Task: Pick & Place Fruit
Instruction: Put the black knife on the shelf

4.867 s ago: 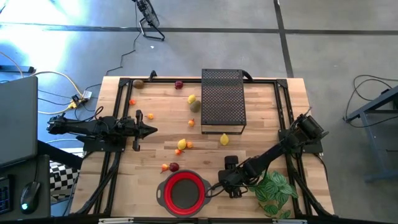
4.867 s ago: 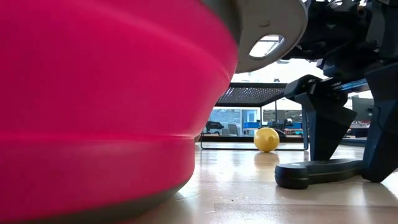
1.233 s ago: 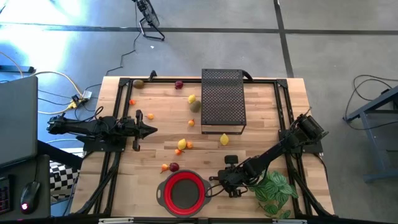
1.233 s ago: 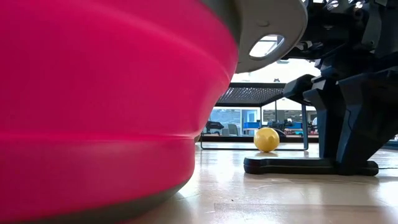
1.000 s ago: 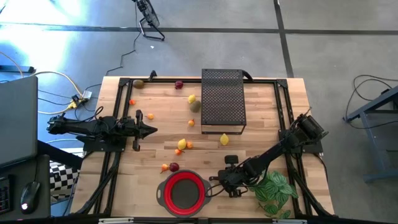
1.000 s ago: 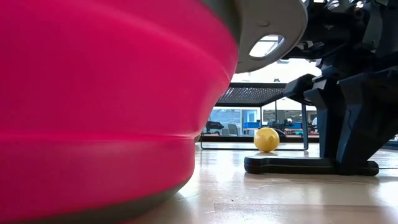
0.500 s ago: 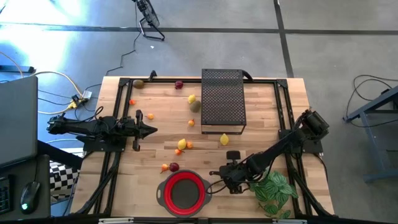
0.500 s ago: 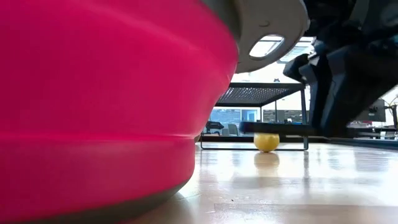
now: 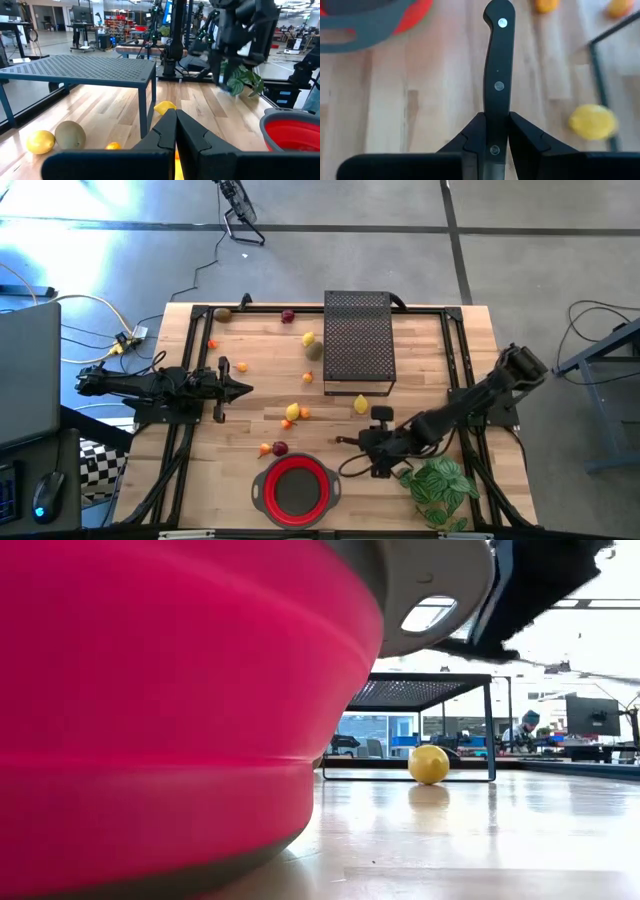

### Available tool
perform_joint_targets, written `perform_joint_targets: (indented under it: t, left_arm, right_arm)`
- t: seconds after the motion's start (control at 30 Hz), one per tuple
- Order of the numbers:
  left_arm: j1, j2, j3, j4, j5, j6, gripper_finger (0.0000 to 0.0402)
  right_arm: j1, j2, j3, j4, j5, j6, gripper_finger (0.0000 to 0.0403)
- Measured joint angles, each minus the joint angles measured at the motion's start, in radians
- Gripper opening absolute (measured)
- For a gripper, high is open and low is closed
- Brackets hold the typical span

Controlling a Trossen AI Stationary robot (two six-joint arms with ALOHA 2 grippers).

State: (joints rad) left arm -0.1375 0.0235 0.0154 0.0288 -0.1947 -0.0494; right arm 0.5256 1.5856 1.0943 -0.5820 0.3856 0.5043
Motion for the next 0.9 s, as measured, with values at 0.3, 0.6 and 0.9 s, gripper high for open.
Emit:
perform_joint_targets:
  t: [0.3,0.6,0.9]
  left_arm:
    - [0.0,0.0,0.0,0.0,0.0,0.0,0.0]
    - [0.0,0.0,0.0,0.0,0.0,-0.009,0.0]
    - [0.0,0.0,0.0,0.0,0.0,-0.012,0.0]
  right_arm:
    - [-0.034,-0.125,0.0,-0.006,0.079,0.024,0.006]
    - [-0.111,-0.182,0.0,-0.004,0.088,-0.017,0.006]
    - [-0.217,-0.202,0.023,0.019,0.031,-0.133,0.006]
